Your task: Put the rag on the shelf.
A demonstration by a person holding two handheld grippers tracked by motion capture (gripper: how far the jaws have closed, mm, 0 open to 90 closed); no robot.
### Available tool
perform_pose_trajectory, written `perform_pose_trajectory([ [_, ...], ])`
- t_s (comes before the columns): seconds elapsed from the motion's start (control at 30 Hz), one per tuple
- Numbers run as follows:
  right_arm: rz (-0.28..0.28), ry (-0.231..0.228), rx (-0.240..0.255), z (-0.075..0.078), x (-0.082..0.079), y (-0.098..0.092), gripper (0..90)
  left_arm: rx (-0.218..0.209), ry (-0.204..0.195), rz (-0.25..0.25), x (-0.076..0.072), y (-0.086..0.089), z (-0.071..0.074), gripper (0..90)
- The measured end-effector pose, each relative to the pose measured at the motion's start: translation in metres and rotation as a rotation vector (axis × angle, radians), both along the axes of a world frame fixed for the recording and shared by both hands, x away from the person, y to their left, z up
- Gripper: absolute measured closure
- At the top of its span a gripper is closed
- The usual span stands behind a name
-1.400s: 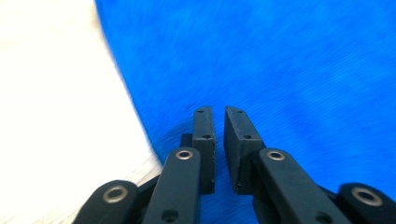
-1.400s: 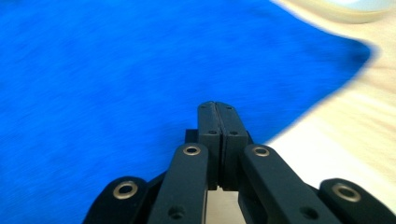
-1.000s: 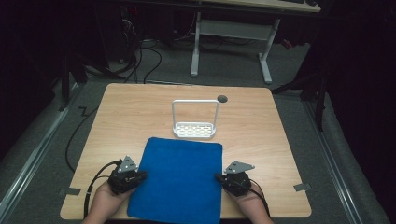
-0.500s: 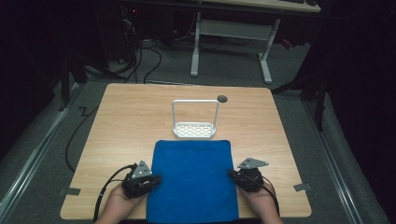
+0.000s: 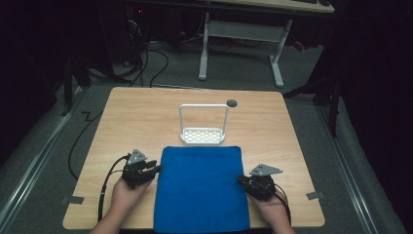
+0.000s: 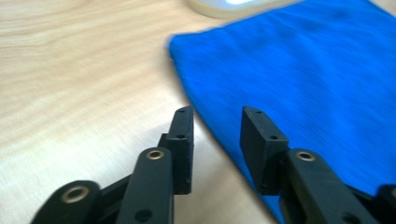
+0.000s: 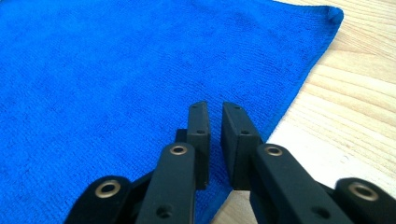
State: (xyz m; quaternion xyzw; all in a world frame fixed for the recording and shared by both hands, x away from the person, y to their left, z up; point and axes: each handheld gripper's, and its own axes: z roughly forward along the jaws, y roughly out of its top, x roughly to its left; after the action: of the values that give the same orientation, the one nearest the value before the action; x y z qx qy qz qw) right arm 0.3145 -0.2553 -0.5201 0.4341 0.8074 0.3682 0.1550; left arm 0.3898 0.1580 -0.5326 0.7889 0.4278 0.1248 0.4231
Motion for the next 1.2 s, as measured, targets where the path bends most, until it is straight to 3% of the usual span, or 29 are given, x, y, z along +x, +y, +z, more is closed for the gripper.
perform_pose_trajectory([
  [0.03, 0.0, 0.0, 0.0, 0.0, 0.0, 0.0, 82.1, 0.0, 0.0, 0.0, 0.0, 0.0, 0.0, 62.6],
  [0.1, 0.001, -0.003, 0.005, 0.0, 0.0, 0.0, 81.4, 0.022, -0.021, 0.029, 0.017, -0.008, 0.001, 60.0],
  [0.17, 0.001, -0.007, 0.006, 0.0, 0.0, 0.0, 81.5, 0.024, -0.014, 0.036, 0.023, -0.011, 0.001, 58.6],
  [0.2, -0.004, -0.009, 0.006, 0.0, 0.0, -0.001, 81.4, 0.03, -0.012, 0.048, 0.033, -0.017, 0.001, 58.3],
  [0.3, -0.005, -0.014, 0.014, 0.001, 0.0, -0.002, 81.3, 0.018, -0.03, 0.078, 0.039, -0.018, 0.001, 60.1],
  [0.37, -0.01, -0.016, 0.023, 0.002, 0.001, -0.004, 81.1, 0.019, 0.02, 0.078, 0.047, -0.021, -0.001, 60.2],
  [0.43, -0.013, -0.02, 0.028, 0.002, 0.001, -0.005, 81.0, 0.037, 0.007, 0.072, 0.048, -0.025, -0.001, 62.3],
  [0.47, -0.026, -0.025, 0.029, 0.002, 0.002, -0.005, 81.0, 0.034, 0.015, 0.072, 0.049, -0.026, -0.002, 68.4],
  [0.57, -0.034, -0.027, 0.039, 0.002, 0.004, -0.005, 79.5, 0.028, 0.023, 0.073, 0.05, -0.025, -0.002, 72.7],
  [0.67, -0.06, -0.033, 0.046, 0.002, 0.01, -0.003, 72.9, 0.022, 0.034, 0.054, 0.051, -0.025, -0.002, 86.4],
  [0.77, -0.104, -0.029, 0.063, 0.006, 0.023, 0.0, 67.3, 0.021, 0.036, 0.046, 0.051, -0.025, -0.003, 87.3],
  [0.8, -0.136, -0.055, 0.043, 0.011, 0.035, 0.003, 64.7, 0.022, 0.031, 0.046, 0.05, -0.025, -0.003, 87.3],
  [0.87, -0.158, -0.058, 0.033, 0.013, 0.042, 0.003, 62.8, 0.023, 0.031, 0.045, 0.05, -0.025, -0.003, 87.4],
  [0.9, -0.197, -0.052, 0.019, 0.013, 0.059, 0.002, 62.4, 0.026, 0.031, 0.042, 0.05, -0.025, -0.003, 87.4],
  [1.0, -0.234, -0.016, 0.036, 0.011, 0.085, -0.001, 60.9, 0.032, 0.023, 0.041, 0.049, -0.025, -0.003, 87.3],
  [1.2, -0.246, 0.036, -0.013, -0.001, 0.113, 0.001, 61.5, 0.03, 0.021, 0.045, 0.049, -0.026, -0.003, 87.3],
])
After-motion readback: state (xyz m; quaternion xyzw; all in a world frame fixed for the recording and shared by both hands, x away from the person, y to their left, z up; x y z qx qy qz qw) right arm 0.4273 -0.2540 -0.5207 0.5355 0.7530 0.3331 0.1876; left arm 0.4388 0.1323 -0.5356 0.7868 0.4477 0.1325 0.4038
